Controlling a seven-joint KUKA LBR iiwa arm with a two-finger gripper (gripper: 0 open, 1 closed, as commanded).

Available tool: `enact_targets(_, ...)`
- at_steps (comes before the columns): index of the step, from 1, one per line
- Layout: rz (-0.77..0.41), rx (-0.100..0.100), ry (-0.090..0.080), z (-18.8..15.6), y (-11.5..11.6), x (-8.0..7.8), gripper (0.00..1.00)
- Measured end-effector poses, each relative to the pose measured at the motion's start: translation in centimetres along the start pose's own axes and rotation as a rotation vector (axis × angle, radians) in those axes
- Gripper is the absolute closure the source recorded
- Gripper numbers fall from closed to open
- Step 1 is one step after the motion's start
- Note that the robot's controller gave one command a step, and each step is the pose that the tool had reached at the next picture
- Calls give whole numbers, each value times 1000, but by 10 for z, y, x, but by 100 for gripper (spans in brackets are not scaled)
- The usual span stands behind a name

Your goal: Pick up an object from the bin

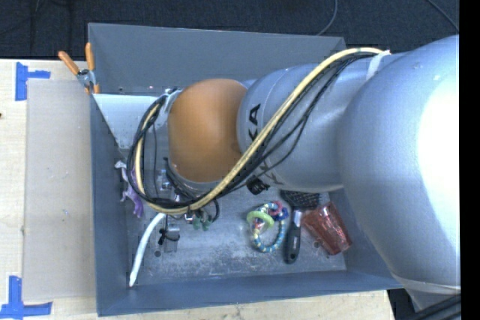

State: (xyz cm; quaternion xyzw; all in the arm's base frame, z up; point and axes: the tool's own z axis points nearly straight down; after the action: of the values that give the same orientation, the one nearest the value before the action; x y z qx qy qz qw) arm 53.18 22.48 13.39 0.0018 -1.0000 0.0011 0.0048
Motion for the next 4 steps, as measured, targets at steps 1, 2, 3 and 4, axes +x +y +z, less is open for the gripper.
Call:
enact_targets(1,5,-2,-7,-5,-1,-2,0)
enact_targets(2,-232,-4,-10,41,-36,-44,0)
enact_targets(3,-421,0,-8,64,-62,-70,0)
enact_targets(4,-267,-4,-9,64,-77,-71,0)
